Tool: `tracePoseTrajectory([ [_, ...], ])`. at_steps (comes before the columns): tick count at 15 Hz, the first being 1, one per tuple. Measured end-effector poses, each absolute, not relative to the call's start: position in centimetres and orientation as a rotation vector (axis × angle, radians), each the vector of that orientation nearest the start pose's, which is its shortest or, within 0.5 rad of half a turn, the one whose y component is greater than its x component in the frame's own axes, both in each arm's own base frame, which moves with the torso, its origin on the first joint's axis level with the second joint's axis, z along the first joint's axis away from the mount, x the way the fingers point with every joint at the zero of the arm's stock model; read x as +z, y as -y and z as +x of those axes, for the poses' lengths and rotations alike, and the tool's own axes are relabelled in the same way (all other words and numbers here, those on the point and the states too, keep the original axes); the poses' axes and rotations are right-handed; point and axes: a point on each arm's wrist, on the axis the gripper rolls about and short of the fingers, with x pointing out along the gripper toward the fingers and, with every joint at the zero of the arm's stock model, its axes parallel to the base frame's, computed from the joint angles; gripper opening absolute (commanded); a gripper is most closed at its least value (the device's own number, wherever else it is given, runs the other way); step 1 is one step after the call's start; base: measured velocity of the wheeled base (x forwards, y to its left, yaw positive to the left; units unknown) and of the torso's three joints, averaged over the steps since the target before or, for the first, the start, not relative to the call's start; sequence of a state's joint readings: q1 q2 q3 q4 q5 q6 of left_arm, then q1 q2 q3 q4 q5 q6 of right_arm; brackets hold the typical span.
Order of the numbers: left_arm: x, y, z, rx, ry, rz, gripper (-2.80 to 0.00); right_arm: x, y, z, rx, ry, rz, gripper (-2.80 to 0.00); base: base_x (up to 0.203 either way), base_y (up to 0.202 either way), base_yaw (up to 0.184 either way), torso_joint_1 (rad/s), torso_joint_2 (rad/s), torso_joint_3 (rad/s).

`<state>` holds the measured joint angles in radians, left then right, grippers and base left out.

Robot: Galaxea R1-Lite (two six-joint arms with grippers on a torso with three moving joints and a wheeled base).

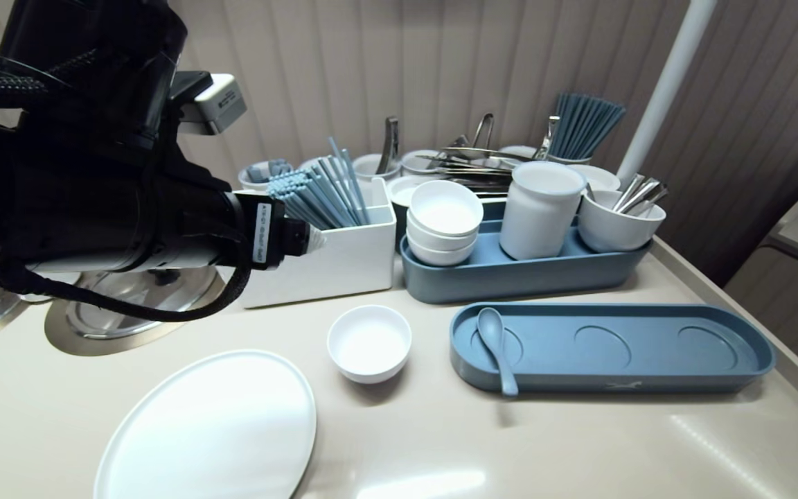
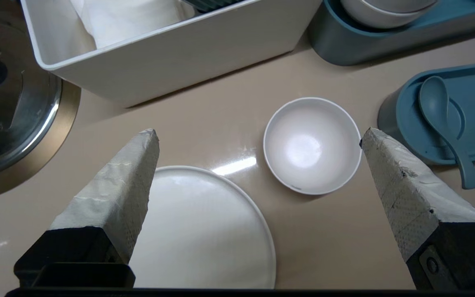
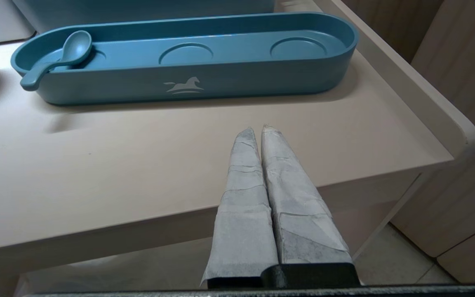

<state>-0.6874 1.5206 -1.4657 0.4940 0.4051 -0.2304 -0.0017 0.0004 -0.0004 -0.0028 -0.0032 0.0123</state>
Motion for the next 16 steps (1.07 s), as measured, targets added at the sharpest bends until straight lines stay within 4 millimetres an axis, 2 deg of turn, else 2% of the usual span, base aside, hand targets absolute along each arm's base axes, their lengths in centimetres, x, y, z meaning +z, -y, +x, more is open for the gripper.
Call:
tracePoseTrajectory([
  [10, 31.34, 15.11, 19.82, -0.215, -0.498, 0.051, 0.00, 7.59, 0.00, -2.28, -0.005, 0.003, 0.012, -2.80, 0.000, 0.000, 0.000, 0.000, 0.00, 0.000],
  [11, 31.36, 15.09, 19.79, -0.216, -0.497, 0.050, -2.80, 7.59, 0.00, -2.28, -0.005, 0.003, 0.012, -2.80, 0.000, 0.000, 0.000, 0.000, 0.00, 0.000],
  [16, 31.21, 15.03, 19.72, -0.215, -0.502, 0.052, -2.80, 7.59, 0.00, -2.28, -0.005, 0.003, 0.012, -2.80, 0.000, 0.000, 0.000, 0.000, 0.00, 0.000],
])
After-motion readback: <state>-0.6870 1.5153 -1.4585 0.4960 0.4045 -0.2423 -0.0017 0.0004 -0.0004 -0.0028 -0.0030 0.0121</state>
